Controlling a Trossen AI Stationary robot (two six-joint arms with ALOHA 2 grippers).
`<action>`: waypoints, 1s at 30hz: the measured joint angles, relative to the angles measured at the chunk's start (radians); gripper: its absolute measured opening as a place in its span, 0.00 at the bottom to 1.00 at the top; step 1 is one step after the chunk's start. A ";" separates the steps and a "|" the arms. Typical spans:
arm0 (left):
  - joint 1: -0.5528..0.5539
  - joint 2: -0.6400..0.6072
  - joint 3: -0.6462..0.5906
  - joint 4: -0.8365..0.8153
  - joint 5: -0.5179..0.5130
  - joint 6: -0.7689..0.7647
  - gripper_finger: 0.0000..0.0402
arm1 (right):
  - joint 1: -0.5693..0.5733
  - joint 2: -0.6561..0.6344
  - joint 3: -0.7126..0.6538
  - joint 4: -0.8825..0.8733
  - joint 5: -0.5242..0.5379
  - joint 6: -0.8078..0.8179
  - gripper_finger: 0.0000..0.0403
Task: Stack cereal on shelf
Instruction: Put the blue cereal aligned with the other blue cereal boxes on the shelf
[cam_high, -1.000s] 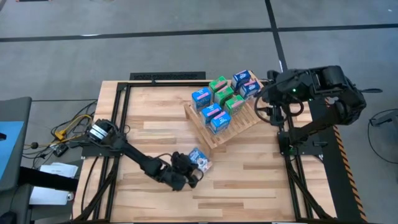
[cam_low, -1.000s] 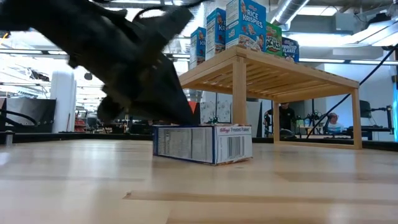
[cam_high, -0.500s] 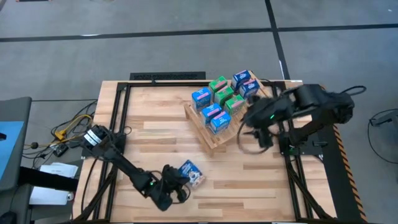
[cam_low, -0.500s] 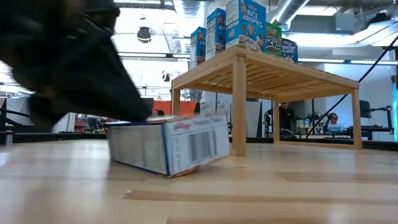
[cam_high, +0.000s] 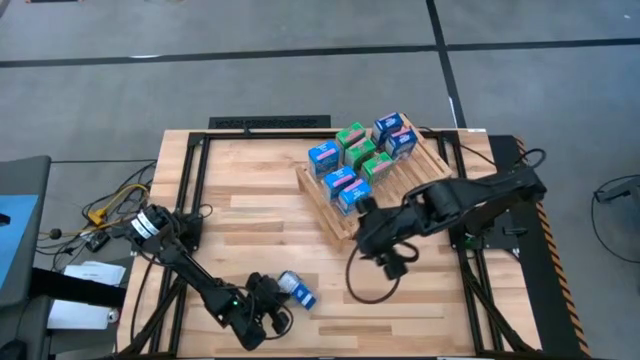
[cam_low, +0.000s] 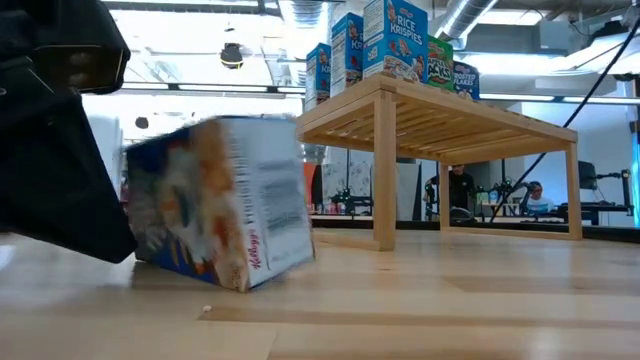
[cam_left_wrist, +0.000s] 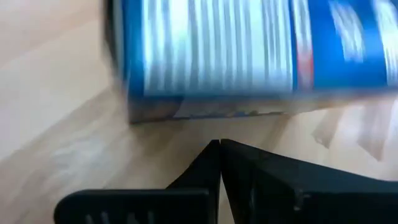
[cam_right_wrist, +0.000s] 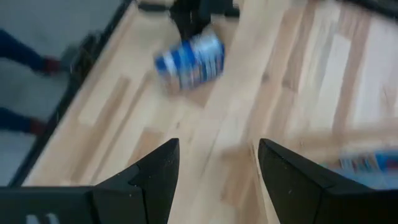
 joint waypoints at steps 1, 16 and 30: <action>0.000 0.000 0.000 0.000 -0.006 0.008 0.00 | 0.001 0.008 0.000 0.037 -0.001 0.000 0.61; -0.045 -0.005 0.001 -0.048 0.019 0.006 0.00 | 0.014 0.276 -0.001 0.357 -0.069 0.418 0.63; -0.251 -0.045 0.000 -0.334 -0.021 -0.242 0.15 | -0.013 0.532 0.032 0.485 -0.122 0.650 0.71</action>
